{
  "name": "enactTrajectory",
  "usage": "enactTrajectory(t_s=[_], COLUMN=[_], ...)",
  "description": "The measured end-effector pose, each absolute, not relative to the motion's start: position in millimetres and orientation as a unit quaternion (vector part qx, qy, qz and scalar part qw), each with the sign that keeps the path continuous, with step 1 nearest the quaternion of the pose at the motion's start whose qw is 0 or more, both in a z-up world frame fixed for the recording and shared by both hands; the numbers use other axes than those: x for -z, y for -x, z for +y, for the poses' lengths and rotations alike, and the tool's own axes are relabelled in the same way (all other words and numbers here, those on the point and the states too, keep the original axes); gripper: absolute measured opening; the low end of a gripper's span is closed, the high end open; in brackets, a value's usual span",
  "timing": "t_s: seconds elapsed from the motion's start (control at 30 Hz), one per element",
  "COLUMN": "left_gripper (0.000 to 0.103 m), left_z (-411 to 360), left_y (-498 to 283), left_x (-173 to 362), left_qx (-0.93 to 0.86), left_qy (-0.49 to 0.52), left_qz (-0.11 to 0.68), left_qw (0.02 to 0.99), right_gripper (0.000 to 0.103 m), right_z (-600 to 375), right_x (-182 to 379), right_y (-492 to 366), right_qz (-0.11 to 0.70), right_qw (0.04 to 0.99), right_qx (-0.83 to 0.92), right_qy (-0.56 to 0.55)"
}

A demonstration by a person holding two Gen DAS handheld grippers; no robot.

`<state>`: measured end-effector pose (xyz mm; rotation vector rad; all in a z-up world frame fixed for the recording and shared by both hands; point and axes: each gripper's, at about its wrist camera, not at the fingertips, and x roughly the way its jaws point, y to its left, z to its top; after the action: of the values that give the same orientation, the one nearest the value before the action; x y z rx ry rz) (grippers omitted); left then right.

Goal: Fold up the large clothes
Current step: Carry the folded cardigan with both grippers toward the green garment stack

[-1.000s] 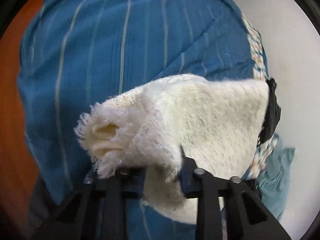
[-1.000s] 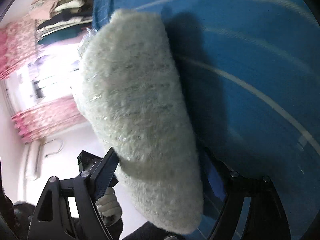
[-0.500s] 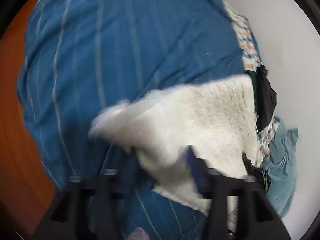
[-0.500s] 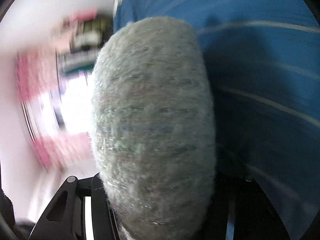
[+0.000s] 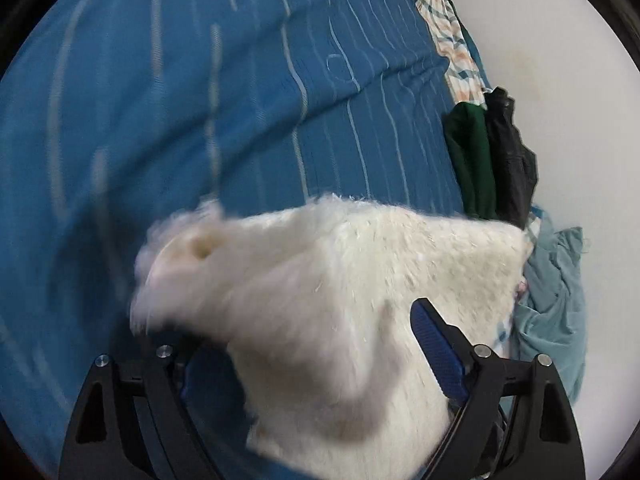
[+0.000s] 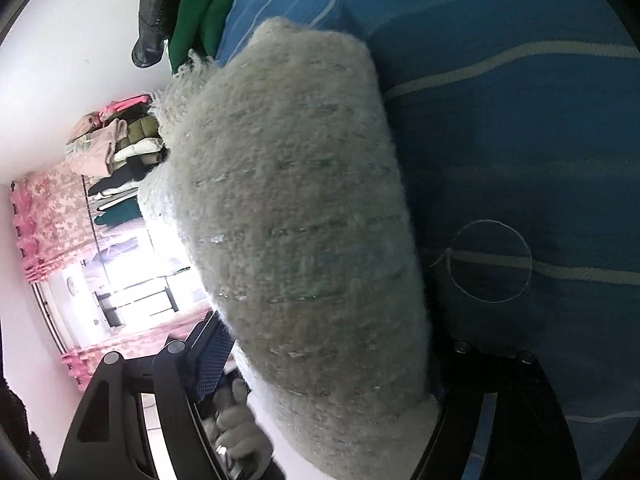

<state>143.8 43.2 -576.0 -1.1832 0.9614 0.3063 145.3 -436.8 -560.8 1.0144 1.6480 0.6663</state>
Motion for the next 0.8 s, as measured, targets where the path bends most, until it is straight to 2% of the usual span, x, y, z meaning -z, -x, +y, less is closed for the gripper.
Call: enactTrajectory(t_s=[0.03, 0.07, 0.1, 0.27, 0.47, 0.53, 0.6, 0.63, 0.67, 0.8], left_gripper=[0.069, 0.029, 0.017, 0.010, 0.011, 0.015, 0.025, 0.025, 0.025, 0.025], left_z=[41, 38, 36, 29, 44, 46, 48, 48, 49, 52], left_y=[-145, -144, -143, -105, -81, -94, -110, -115, -121, -132], left_x=[575, 572, 566, 523, 567, 571, 578, 581, 584, 580], left_qx=[-0.143, -0.158, -0.157, -0.177, -0.192, -0.166, -0.151, -0.148, -0.146, -0.147], left_qy=[0.530, 0.518, 0.514, 0.496, 0.546, 0.556, 0.553, 0.551, 0.550, 0.544], left_qz=[0.428, 0.426, 0.424, 0.406, 0.413, 0.412, 0.429, 0.435, 0.437, 0.436], left_qw=[0.718, 0.724, 0.728, 0.747, 0.703, 0.703, 0.698, 0.697, 0.696, 0.702], right_gripper=[0.080, 0.080, 0.080, 0.080, 0.085, 0.085, 0.086, 0.086, 0.085, 0.063], right_z=[-435, -433, -435, -452, -447, -444, -435, -431, -427, -423], right_x=[563, 563, 564, 567, 574, 580, 585, 585, 585, 577], right_y=[-145, -146, -148, -156, -169, -174, -181, -183, -186, -192], right_qz=[0.688, 0.688, 0.689, 0.702, 0.715, 0.712, 0.704, 0.699, 0.694, 0.667], right_qw=[0.519, 0.518, 0.518, 0.518, 0.500, 0.492, 0.494, 0.497, 0.501, 0.514], right_qx=[-0.280, -0.282, -0.283, -0.297, -0.332, -0.344, -0.367, -0.374, -0.380, -0.384], right_qy=[-0.424, -0.423, -0.421, -0.389, -0.358, -0.365, -0.356, -0.352, -0.350, -0.378])
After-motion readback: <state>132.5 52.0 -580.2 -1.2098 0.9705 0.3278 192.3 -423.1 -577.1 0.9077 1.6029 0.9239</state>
